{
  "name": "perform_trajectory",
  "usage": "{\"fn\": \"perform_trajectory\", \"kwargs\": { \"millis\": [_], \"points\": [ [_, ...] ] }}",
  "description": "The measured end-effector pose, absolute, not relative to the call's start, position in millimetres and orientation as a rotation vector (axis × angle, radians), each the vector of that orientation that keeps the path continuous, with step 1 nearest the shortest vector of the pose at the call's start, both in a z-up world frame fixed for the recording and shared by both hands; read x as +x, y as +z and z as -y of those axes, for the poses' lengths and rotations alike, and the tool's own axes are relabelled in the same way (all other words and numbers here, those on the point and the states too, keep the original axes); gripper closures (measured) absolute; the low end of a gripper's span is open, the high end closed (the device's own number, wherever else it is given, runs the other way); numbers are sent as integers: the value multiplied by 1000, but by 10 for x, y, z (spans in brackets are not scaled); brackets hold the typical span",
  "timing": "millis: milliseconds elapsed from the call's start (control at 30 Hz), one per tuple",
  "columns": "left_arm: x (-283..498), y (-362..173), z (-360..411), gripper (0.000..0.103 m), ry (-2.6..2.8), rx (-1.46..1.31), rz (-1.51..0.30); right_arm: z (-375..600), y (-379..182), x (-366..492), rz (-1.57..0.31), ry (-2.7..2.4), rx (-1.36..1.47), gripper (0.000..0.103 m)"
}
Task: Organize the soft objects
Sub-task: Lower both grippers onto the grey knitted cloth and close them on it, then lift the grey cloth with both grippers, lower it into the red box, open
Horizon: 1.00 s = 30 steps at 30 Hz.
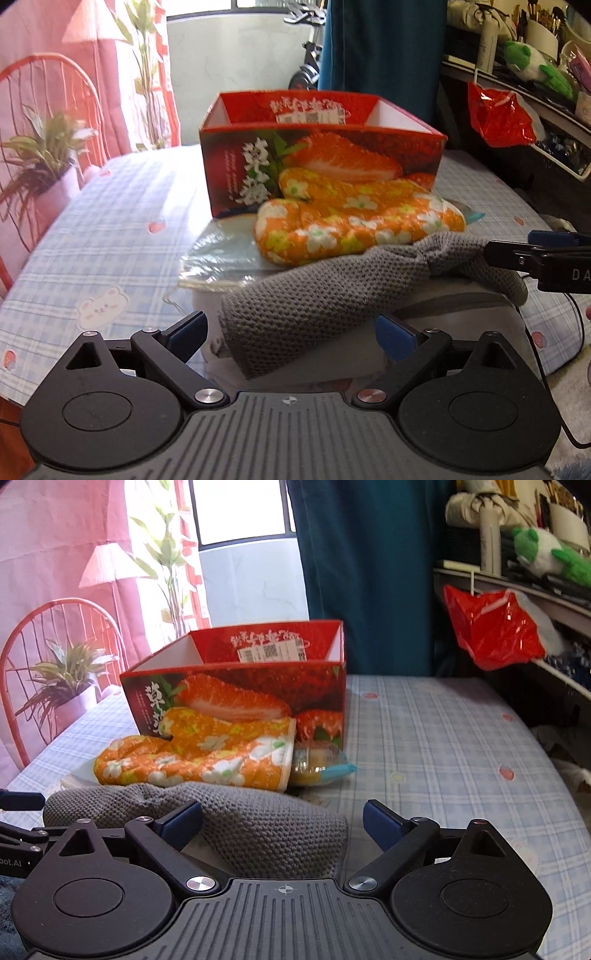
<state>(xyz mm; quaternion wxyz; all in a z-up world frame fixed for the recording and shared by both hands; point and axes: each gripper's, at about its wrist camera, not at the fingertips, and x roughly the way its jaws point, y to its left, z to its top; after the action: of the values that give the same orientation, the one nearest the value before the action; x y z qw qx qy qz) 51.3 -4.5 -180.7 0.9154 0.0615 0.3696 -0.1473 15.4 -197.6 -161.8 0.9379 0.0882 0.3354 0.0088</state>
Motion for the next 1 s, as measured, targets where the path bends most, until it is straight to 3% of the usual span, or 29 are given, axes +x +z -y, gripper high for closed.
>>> {"fn": "perform_trajectory", "kwargs": {
  "millis": [133,200,333,500,667,1000],
  "points": [
    [549,-1872,47,15,-313,108,-790,1989,-1684,171,-709,35,209,17],
    [558,-1894,43,25,-304,111,-792,1985,-1707,178,-715,45,217,22],
    [582,-1912,48,42,-288,115,-803,1970,-1732,196,-734,87,233,40],
    [570,-1862,-6,79,-310,88,-787,1998,-1757,215,-746,118,278,63],
    [490,-1716,-8,82,-330,93,-707,2067,-1699,171,-712,117,331,93],
    [492,-1317,27,82,-295,113,-553,2109,-1190,111,-521,185,297,95]
  ]
}}
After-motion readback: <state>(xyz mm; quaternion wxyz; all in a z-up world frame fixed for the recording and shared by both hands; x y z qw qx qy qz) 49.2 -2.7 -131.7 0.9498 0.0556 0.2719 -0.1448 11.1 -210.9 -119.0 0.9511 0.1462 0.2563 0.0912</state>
